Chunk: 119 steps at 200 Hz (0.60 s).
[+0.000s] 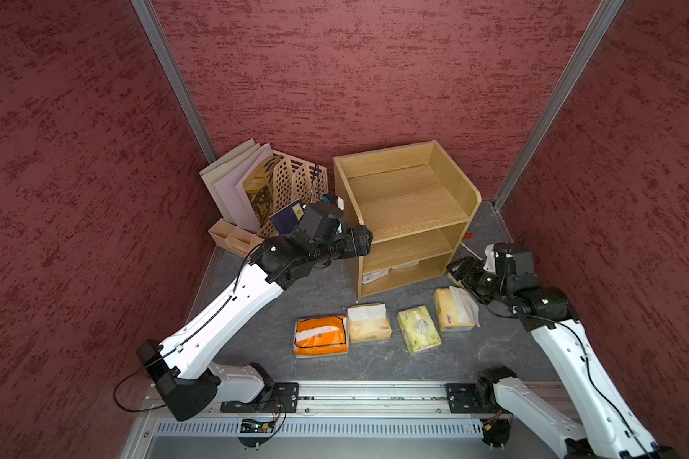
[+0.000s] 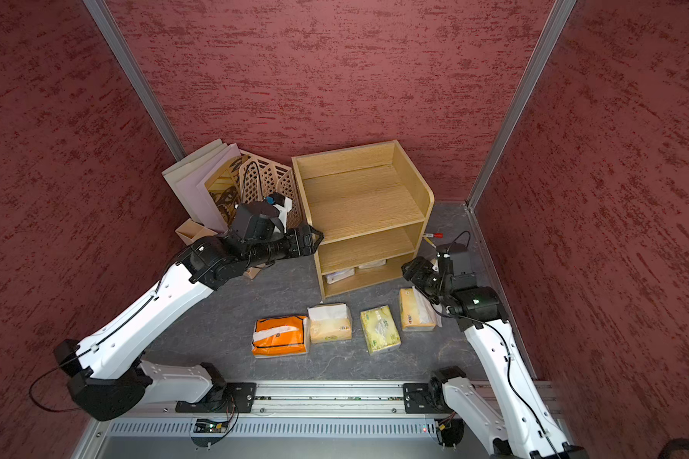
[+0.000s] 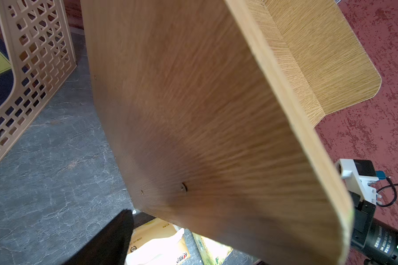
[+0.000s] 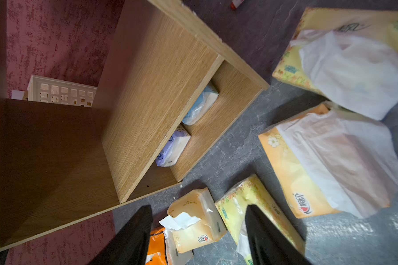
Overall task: Remove the tissue boxes from the shelf
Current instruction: Adjust the shelf at the center of the board.
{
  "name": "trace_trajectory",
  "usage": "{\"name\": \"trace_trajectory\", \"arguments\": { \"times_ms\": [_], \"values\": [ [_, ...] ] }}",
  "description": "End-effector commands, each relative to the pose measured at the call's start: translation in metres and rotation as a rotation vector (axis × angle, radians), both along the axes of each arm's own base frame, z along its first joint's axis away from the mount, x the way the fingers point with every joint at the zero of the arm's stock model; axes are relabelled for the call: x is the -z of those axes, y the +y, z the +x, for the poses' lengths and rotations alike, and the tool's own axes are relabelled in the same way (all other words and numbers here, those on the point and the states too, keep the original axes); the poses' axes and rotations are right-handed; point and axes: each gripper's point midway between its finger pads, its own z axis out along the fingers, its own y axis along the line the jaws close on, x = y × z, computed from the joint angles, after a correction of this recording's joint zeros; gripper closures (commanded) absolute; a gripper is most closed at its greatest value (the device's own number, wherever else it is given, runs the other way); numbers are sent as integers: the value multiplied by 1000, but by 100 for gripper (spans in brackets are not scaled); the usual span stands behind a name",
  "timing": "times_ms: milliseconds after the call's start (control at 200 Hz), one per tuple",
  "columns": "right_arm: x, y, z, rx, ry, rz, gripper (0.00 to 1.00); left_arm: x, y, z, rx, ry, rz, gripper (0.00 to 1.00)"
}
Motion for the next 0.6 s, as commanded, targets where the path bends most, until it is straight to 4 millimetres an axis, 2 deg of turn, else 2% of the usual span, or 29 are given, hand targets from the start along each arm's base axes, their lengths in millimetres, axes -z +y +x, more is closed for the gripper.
{"name": "trace_trajectory", "arguments": {
  "times_ms": [0, 281, 421, 591],
  "values": [
    [9, 13, 8, 12, -13, 25, 33, -5, 30, 21, -128, -11, 14, 9],
    [36, 66, 34, 7, -98, 160, 33, -7, 41, 53, -164, -9, -10, 10],
    [55, 92, 53, 46, -172, 296, 33, -5, 40, 57, -160, -4, -2, 7],
    [70, 118, 79, 27, -207, 282, 31, -4, 43, 53, -157, 7, 0, 4]
  ]
}}
